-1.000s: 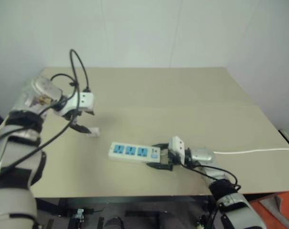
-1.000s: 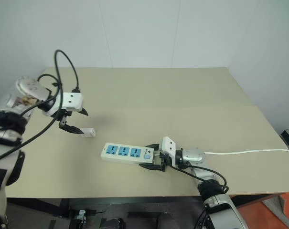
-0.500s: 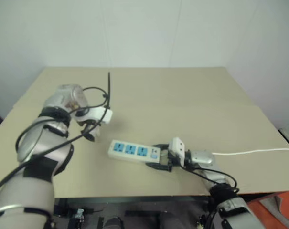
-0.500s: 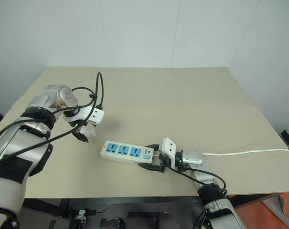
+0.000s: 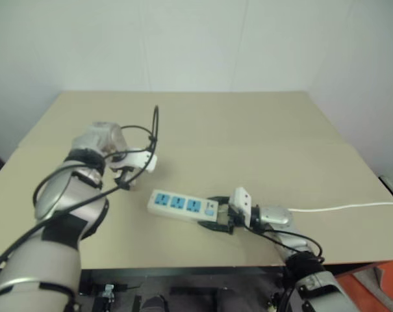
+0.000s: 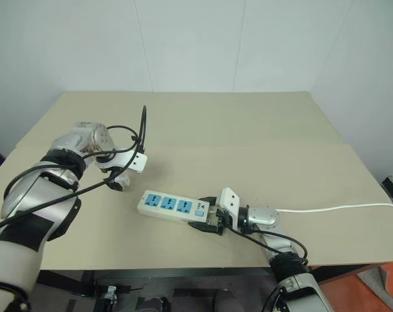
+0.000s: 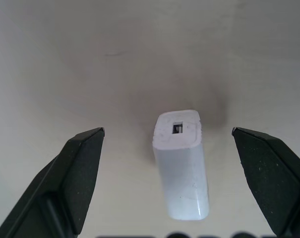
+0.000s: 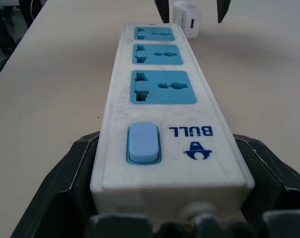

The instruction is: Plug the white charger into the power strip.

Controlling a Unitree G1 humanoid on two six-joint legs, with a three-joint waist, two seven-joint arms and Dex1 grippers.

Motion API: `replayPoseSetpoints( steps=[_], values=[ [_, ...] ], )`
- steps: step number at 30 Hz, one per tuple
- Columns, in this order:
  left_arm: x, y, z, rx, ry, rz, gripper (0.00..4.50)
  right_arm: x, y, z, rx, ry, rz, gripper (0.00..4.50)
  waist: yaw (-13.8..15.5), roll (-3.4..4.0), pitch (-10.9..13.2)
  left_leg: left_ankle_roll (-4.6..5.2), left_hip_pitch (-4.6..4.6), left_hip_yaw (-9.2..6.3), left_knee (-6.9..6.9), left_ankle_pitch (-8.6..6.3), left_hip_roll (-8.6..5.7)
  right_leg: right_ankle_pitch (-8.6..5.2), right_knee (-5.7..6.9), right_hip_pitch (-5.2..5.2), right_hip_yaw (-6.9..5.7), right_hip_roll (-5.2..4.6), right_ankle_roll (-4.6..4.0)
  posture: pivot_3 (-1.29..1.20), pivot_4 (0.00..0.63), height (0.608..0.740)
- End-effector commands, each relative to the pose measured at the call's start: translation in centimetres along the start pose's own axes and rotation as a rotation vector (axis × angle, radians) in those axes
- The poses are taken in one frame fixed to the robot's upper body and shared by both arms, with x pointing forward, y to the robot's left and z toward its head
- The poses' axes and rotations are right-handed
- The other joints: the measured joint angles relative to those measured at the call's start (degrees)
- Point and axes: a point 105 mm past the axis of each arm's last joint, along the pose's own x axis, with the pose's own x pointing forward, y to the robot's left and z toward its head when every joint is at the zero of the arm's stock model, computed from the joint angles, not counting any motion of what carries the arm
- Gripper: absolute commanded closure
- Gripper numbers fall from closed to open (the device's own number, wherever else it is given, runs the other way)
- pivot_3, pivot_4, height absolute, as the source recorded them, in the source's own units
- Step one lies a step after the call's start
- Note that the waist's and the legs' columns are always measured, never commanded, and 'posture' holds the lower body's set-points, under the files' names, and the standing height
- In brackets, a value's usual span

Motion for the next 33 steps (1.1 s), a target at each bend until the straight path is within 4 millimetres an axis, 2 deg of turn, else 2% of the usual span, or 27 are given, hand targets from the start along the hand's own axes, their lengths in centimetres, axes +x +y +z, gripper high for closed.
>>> replayPoseSetpoints(
  steps=[1,9,13,16,19,22,24,28,33],
  values=[
    [0.6,-0.4,-0.6,-0.022,0.029,-0.012,0.9,0.3,-0.2,1.5,-0.038,-0.052,-0.004,1.06,0.0,0.0,0.0,0.0,0.0,0.0,0.0,0.0,0.0,0.0,0.01,0.0,0.0,0.0,0.0,0.0,0.15,0.74],
    [1.0,-0.9,-1.0,-0.019,0.032,-0.024,3.46,0.2,-0.1,1.4,-0.036,-0.049,-0.006,1.06,0.1,0.0,0.0,0.0,0.12,-0.01,0.18,0.01,-0.02,-0.01,0.33,0.06,0.0,0.0,0.03,0.0,0.15,0.74],
    [0.8,-0.9,-0.7,-0.015,0.0,-0.032,3.5,0.1,-0.1,1.3,-0.038,-0.046,-0.004,1.06,0.0,0.0,0.0,0.01,0.1,-0.02,0.37,0.0,-0.02,-0.02,0.42,0.07,0.0,0.01,0.04,0.0,0.15,0.74],
    [-0.2,-0.3,0.0,0.016,-0.059,0.002,3.5,0.1,0.1,1.3,-0.044,-0.044,0.016,1.06,0.1,0.0,0.0,0.01,0.05,-0.02,0.39,0.0,-0.02,-0.03,0.4,0.06,0.0,0.01,0.06,0.0,0.15,0.74],
    [-2.1,0.6,1.5,0.013,-0.185,0.028,3.5,0.2,0.5,1.2,-0.061,-0.039,0.056,1.06,0.1,0.0,0.0,0.01,-0.01,-0.02,0.43,0.0,-0.02,-0.03,0.38,0.05,0.0,0.0,0.06,0.0,0.15,0.74],
    [-5.3,2.3,3.1,0.012,-0.338,0.129,3.5,0.2,0.6,1.3,-0.079,-0.052,0.106,1.06,0.1,-0.1,0.1,0.01,-0.03,-0.02,0.46,0.0,-0.02,-0.03,0.38,0.04,-0.01,0.0,0.06,0.0,0.15,0.74],
    [-6.7,2.9,3.7,0.024,-0.415,0.178,3.5,0.2,0.4,1.3,-0.098,-0.056,0.125,1.06,0.0,-0.12,0.1,0.01,-0.02,-0.03,0.46,0.0,-0.02,-0.03,0.39,0.04,-0.01,0.0,0.07,0.0,0.15,0.74],
    [-8.8,2.5,5.1,0.075,-0.6,0.185,3.5,0.1,-0.2,0.7,-0.097,-0.055,0.156,1.06,-0.3,-0.11,0.1,0.01,0.07,-0.01,0.44,0.0,-0.01,-0.03,0.41,0.08,0.0,0.0,0.07,0.0,0.15,0.74],
    [-11.8,0.6,7.3,0.092,-0.933,0.197,3.5,-0.2,-0.8,-1.2,-0.014,0.036,0.187,1.06,-0.4,-0.09,0.1,0.01,0.24,-0.01,0.45,0.0,0.02,-0.03,0.53,0.2,0.01,0.0,0.06,0.0,0.15,0.74]
  ],
)
